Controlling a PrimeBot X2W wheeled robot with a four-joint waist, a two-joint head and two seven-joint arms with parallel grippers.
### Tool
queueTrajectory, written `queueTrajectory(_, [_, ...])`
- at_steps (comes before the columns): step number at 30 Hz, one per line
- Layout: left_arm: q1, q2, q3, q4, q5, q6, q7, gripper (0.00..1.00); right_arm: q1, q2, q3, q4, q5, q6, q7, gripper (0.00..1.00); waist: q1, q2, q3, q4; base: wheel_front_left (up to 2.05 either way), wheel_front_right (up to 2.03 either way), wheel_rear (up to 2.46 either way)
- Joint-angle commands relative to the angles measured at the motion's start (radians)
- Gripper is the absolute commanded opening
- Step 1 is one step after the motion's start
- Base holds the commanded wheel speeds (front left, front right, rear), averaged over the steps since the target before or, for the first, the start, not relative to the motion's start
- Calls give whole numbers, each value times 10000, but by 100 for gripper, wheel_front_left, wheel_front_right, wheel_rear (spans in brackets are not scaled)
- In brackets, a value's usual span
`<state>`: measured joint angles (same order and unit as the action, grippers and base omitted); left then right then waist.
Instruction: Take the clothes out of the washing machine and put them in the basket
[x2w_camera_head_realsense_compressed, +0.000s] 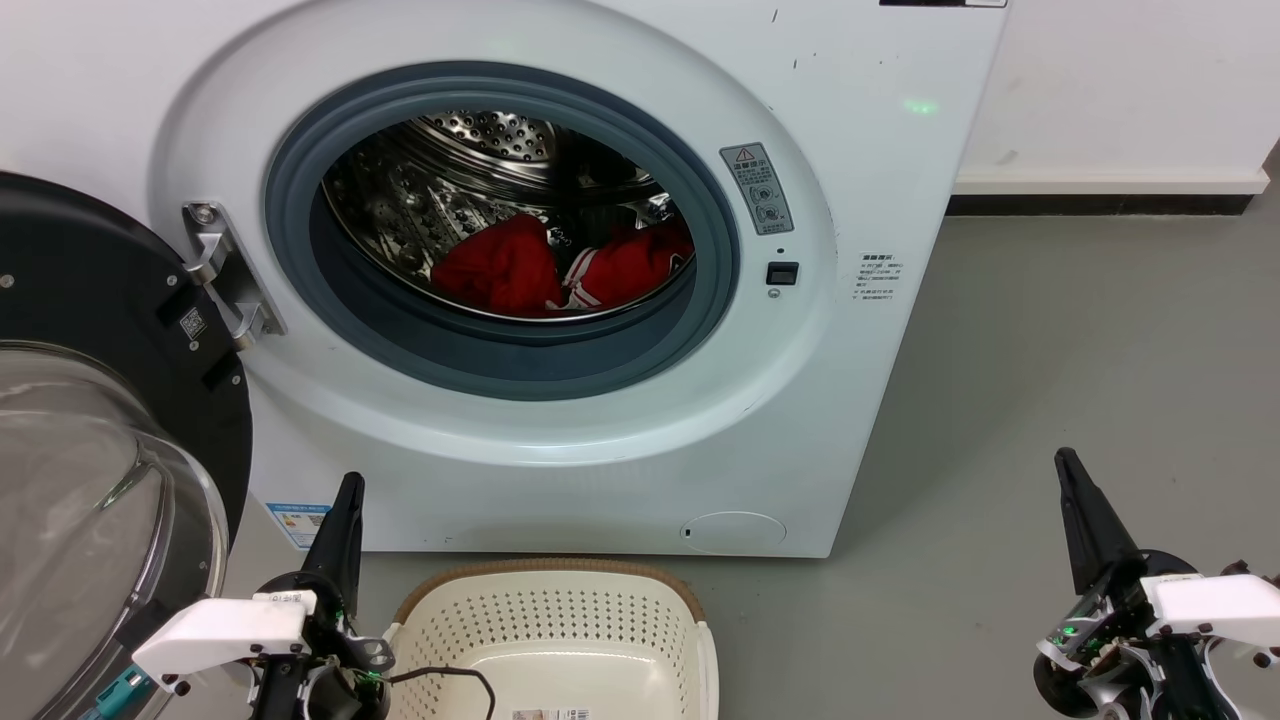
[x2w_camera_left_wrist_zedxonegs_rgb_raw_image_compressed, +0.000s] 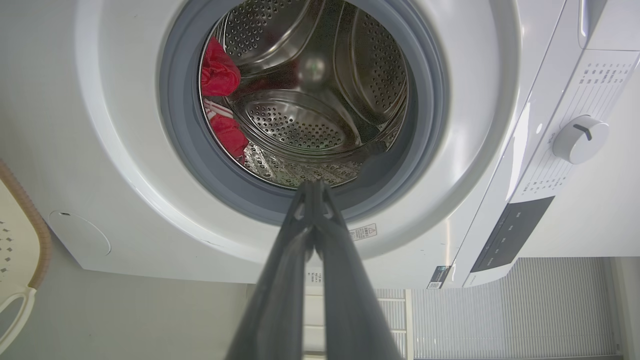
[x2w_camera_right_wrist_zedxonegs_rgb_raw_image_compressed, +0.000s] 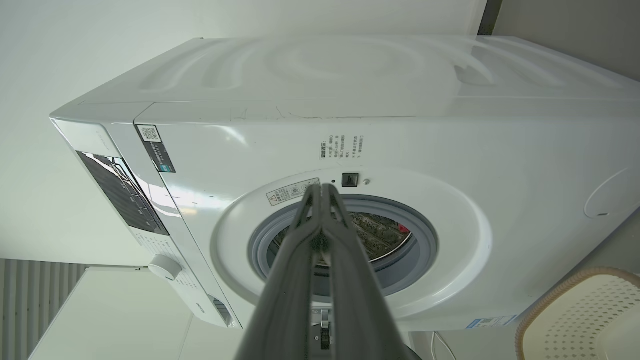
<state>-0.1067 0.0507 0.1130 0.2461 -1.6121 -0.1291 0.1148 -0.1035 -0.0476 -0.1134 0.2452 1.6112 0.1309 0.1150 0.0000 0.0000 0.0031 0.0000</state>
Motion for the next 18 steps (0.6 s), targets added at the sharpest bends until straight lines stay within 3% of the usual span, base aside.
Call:
queueTrajectory(1, [-59, -10, 23, -5, -20, -42, 17, 0, -114, -50, -4, 11, 39, -3, 10, 0, 0, 0, 0, 0, 0, 0, 0])
queueTrajectory(18, [-59, -10, 23, -5, -20, -42, 17, 0, -114, -49, -3, 11, 38, -3, 10, 0, 0, 0, 0, 0, 0, 0, 0])
